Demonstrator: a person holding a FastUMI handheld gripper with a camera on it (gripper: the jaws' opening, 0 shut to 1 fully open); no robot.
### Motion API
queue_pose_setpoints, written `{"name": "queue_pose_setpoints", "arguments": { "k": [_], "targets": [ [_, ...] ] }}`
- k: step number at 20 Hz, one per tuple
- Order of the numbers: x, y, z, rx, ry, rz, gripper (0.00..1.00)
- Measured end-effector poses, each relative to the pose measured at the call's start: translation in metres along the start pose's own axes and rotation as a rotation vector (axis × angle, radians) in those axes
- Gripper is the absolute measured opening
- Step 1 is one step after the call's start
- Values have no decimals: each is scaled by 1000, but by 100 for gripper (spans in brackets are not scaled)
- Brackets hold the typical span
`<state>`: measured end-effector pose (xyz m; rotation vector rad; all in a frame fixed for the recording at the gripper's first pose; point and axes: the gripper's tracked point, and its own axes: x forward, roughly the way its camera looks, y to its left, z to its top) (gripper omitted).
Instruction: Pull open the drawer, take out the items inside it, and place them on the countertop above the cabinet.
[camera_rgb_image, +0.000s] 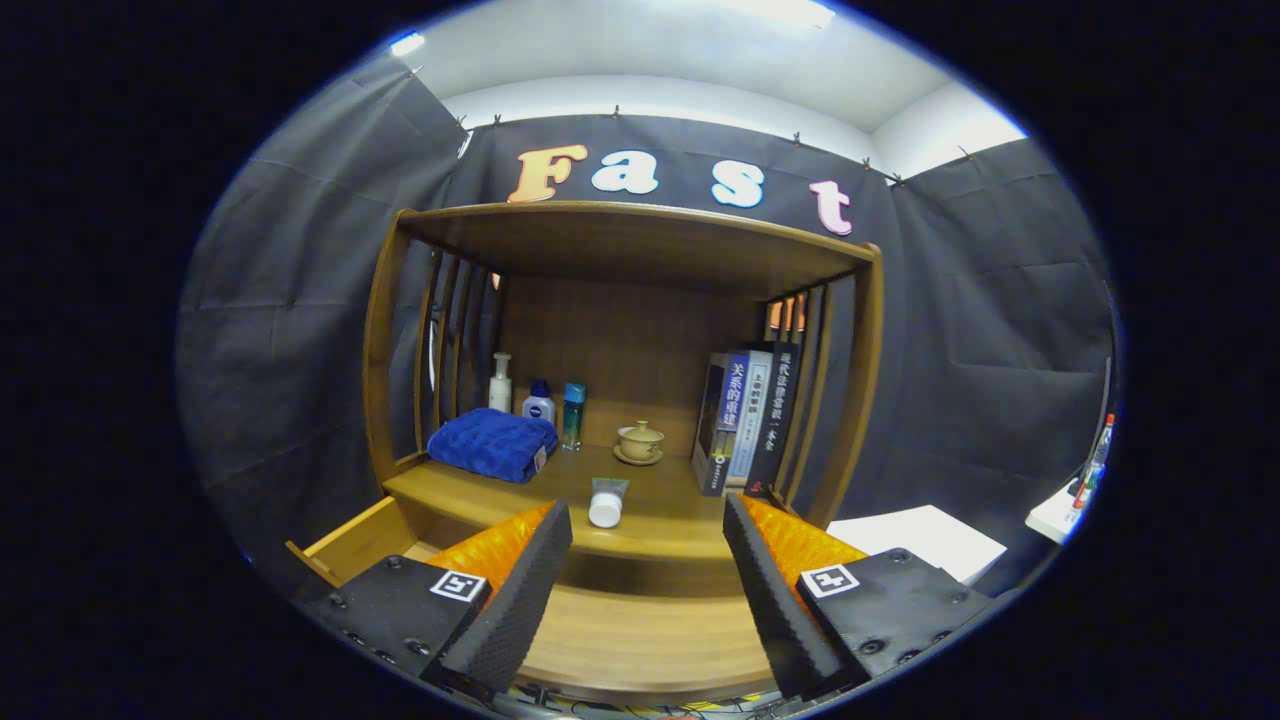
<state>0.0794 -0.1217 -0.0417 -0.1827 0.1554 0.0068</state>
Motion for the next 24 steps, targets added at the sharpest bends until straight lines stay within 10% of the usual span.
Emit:
{"name": "queue_pose_setpoints", "arguments": {
  "k": [24],
  "targets": [
    [-52, 78, -184, 91, 88, 3, 99]
  ]
}}
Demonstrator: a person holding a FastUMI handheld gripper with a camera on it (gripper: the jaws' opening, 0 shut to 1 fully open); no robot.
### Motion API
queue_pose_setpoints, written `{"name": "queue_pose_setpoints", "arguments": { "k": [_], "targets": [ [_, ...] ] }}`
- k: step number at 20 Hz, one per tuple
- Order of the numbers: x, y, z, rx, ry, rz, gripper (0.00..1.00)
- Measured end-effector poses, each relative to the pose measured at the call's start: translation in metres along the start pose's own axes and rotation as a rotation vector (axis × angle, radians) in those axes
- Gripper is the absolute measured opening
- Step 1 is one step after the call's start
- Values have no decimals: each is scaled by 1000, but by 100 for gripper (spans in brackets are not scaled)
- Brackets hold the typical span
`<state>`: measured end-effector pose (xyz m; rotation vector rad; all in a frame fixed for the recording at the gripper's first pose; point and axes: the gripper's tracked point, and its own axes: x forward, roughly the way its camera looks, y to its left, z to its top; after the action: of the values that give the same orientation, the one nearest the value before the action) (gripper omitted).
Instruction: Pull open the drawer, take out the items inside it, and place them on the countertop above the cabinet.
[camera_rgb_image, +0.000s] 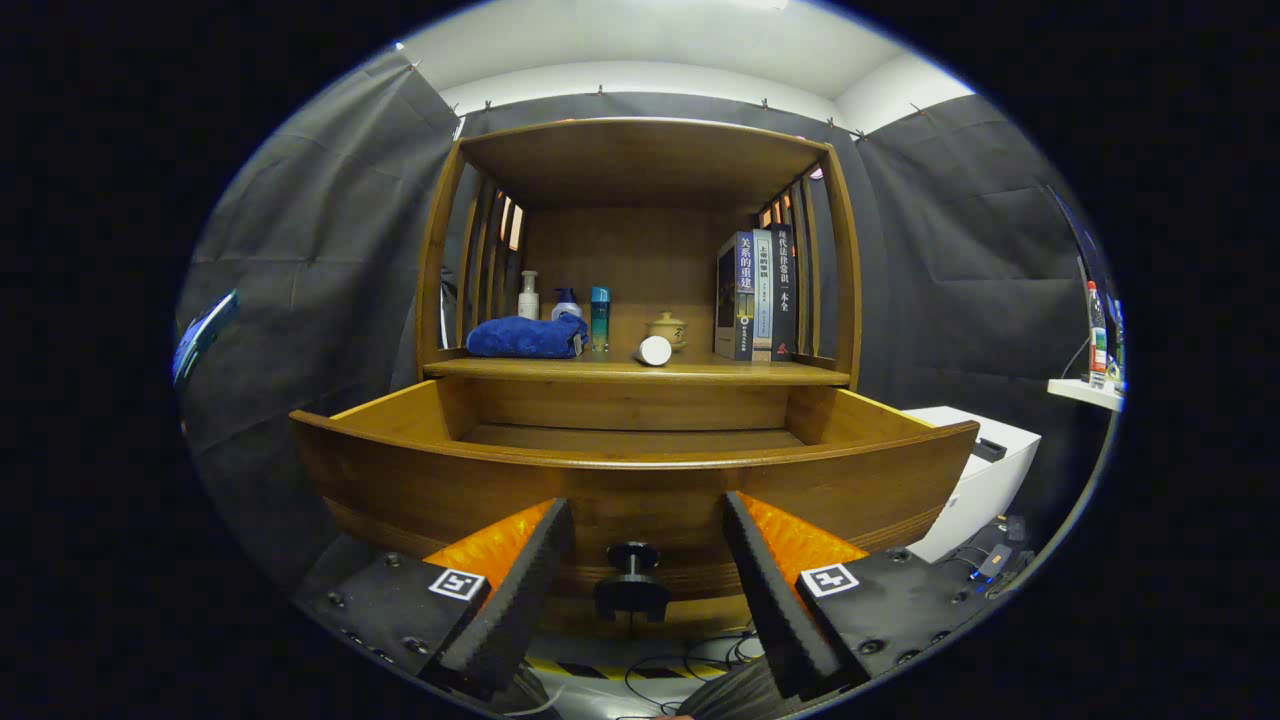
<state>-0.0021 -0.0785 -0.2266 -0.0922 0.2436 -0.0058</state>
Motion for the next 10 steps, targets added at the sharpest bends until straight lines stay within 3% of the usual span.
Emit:
{"name": "queue_pose_setpoints", "arguments": {
  "k": [10],
  "targets": [
    [2, 2, 0, -7, -3, 3, 97]
  ]
}}
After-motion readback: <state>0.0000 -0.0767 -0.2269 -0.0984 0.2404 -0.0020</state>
